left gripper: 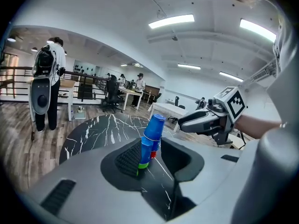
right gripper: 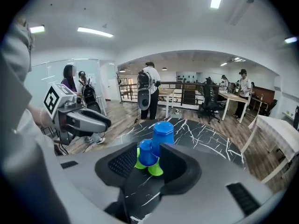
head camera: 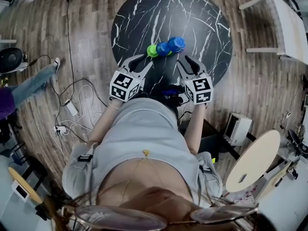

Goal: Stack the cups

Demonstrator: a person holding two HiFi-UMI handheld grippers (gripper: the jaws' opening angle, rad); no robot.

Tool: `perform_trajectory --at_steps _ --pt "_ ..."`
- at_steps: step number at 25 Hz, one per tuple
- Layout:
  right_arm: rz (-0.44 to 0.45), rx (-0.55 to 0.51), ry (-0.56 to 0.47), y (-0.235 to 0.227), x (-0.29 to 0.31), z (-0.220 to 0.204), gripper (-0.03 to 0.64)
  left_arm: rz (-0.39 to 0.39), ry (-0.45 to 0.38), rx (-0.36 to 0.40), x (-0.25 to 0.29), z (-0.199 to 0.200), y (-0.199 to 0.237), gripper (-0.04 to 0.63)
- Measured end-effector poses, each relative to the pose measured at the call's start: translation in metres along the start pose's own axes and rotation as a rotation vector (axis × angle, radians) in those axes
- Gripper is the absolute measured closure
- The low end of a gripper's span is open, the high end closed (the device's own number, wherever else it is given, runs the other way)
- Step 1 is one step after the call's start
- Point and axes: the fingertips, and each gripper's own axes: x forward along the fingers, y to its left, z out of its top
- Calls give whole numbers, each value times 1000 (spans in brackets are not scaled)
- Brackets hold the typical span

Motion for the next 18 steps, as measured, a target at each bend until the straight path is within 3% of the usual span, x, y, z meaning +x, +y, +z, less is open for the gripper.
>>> perform_trajectory --at_steps 6,14,18 --pt "68 31 -50 30 1 -11 489 -54 -1 39 4 4 -17 477" --pt "69 38 -129 49 -3 0 579 -128 -20 85 8 15 -41 520" --pt "71 9 -174 53 -9 12 592 -171 -62 105 7 31 -56 543"
